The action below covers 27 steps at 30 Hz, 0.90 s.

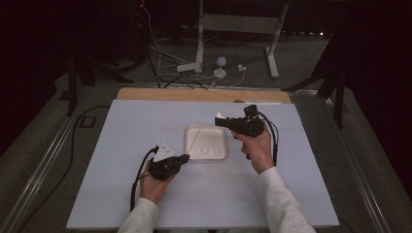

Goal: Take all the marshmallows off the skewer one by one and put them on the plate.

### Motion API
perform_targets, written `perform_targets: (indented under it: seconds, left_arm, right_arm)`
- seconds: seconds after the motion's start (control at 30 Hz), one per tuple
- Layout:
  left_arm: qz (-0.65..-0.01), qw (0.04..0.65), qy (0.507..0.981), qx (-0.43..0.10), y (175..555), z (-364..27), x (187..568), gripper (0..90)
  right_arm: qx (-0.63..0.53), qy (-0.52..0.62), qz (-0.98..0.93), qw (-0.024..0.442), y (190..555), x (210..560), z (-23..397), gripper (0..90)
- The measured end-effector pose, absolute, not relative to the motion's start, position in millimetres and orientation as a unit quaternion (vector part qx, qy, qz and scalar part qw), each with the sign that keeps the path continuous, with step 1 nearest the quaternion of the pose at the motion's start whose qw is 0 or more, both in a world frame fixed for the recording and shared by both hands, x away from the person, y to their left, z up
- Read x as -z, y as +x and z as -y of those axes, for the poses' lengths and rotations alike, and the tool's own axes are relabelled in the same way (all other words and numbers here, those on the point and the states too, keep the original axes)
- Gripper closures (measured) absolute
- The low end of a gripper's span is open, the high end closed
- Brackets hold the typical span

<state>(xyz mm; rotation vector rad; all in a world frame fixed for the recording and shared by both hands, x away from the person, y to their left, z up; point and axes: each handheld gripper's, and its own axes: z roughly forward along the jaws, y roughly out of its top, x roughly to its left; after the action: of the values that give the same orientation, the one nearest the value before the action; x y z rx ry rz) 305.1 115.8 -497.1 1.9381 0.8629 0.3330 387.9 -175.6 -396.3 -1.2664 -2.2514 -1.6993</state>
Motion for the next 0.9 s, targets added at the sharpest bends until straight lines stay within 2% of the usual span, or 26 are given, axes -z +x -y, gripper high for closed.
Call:
perform_targets:
  seconds: [0.9]
  left_arm:
    - [-0.391,0.507,0.761,-0.105,312,-119,485,90.0]
  right_arm:
    - [0.443,-0.43,0.787,-0.015,390,462,148,76.7]
